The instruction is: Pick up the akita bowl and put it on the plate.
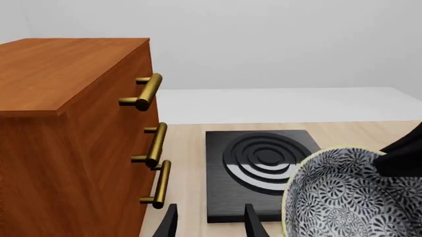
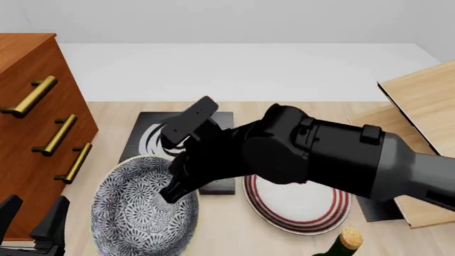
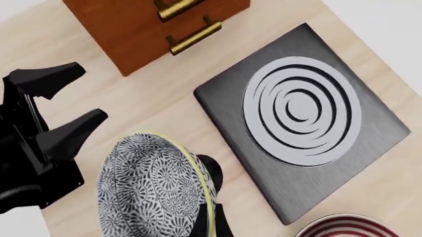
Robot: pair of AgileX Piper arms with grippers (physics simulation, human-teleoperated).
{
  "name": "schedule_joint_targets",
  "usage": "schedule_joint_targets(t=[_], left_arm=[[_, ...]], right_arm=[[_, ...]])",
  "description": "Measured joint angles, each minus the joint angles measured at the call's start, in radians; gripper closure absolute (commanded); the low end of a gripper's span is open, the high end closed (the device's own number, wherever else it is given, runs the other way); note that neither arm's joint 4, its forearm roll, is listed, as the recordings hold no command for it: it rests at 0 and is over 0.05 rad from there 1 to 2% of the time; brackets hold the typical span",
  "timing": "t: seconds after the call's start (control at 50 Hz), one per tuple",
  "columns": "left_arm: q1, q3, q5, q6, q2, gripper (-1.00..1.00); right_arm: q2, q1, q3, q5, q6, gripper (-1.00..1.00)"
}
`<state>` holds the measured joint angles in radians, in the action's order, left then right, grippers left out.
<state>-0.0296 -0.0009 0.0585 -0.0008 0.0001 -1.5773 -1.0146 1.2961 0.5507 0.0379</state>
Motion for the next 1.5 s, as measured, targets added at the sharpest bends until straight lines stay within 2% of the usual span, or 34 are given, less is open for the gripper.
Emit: schedule_joint_targets(t=[0.22,0.5,0.92,1.1,1.5], left_arm=[[-0.001,0.000,0.000,-0.001,0.000,-1.00],[-0.005,0.000,-0.001,-0.002,0.000,-1.00],[-0.009,0.000,-0.006,-0.002,0.000,-1.00],[-0.009,0.000,-0.006,-0.005,0.000,-1.00],[-0.017,0.000,-0.010,-0.008,0.000,-1.00]], right_arm=[[0.067,0.067,-0.037,-0.032,0.011,1.00],[0.214,0.237,-0.117,-0.116,0.036,1.00],[0.378,0.507,-0.278,-0.237,0.138,1.00],[0.409,0.601,-0.360,-0.283,0.182,1.00],[0.361,0.751,-0.450,-0.334,0.211,1.00]])
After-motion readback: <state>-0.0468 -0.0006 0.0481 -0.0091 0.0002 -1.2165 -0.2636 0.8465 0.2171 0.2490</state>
